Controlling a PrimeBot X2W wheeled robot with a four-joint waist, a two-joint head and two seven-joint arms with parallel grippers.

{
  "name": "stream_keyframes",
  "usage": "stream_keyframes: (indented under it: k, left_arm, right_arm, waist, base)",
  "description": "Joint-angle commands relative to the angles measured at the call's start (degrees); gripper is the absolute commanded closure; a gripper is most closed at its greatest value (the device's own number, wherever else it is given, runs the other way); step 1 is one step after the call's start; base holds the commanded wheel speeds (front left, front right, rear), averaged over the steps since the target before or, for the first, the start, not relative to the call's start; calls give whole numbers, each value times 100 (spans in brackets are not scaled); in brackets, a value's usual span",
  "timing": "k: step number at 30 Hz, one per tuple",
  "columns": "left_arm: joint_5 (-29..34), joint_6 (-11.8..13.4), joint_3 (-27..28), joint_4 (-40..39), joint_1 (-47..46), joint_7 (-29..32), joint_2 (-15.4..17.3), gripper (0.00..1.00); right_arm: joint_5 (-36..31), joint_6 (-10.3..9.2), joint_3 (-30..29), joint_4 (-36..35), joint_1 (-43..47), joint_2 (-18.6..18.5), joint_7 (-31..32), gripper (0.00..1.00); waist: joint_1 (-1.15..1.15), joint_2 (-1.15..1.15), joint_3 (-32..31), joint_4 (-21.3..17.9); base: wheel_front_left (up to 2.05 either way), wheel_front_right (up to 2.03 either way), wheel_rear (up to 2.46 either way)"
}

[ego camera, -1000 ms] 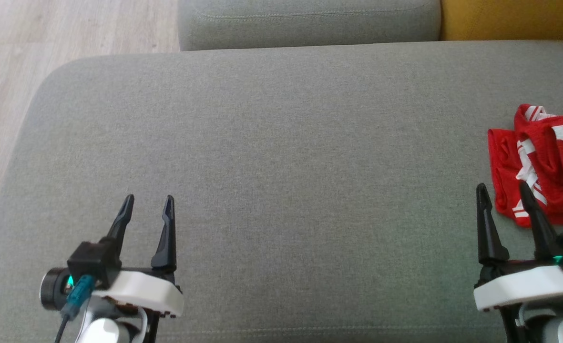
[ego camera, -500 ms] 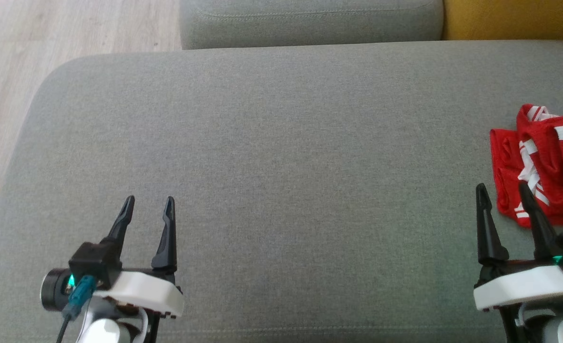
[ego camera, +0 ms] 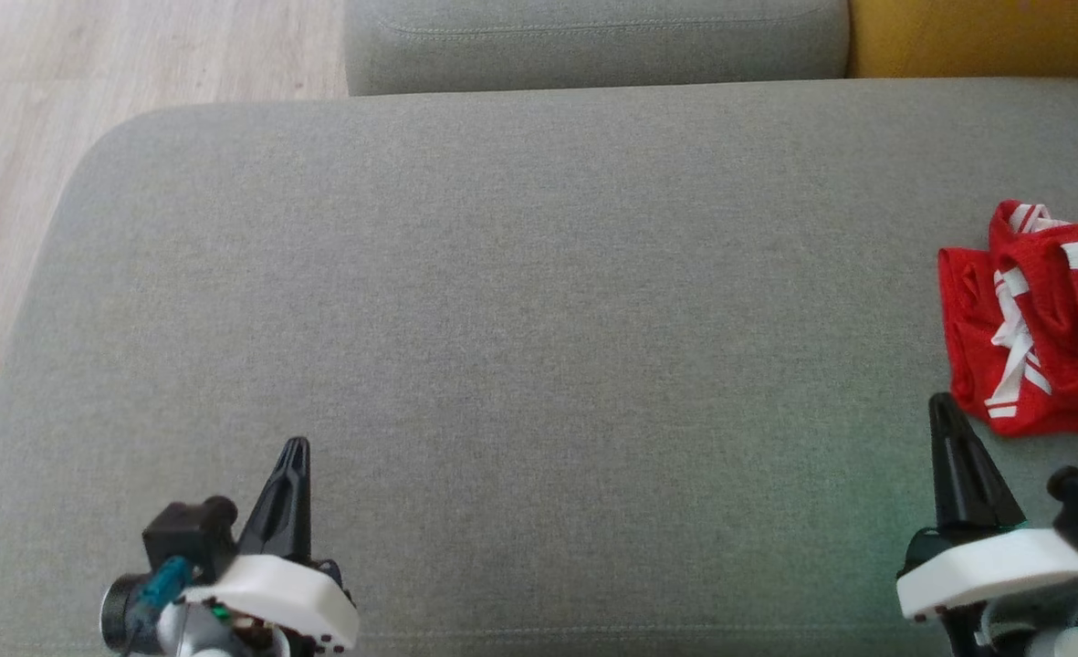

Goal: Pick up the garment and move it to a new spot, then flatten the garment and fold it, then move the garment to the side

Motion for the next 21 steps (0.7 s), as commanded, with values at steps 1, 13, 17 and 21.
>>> stream_keyframes:
  k: [1, 13, 17, 21]
  left_arm:
    - [-170, -65, 120, -148, -220, 31, 32, 100]
    - [-931, -258, 324, -7, -310, 151, -31, 100]
    - [-1182, -321, 394, 36, -338, 193, -54, 100]
    - [-1433, -383, 466, 77, -365, 236, -78, 100]
  right_arm:
    - [201, 3, 18, -143, -158, -45, -8, 100]
    - [1054, 7, 53, 48, -289, -93, -4, 100]
    - [1335, 8, 60, 109, -330, -106, 0, 100]
    - [1615, 9, 66, 170, -370, -118, 6, 100]
  waist:
    - [0, 0, -5, -2]
    - [0, 0, -36, -13]
    - [0, 0, -46, -17]
    - [0, 0, -57, -21]
  base:
    - [0, 0, 0]
    - [0, 0, 0]
    - [0, 0, 0]
    - [0, 0, 0]
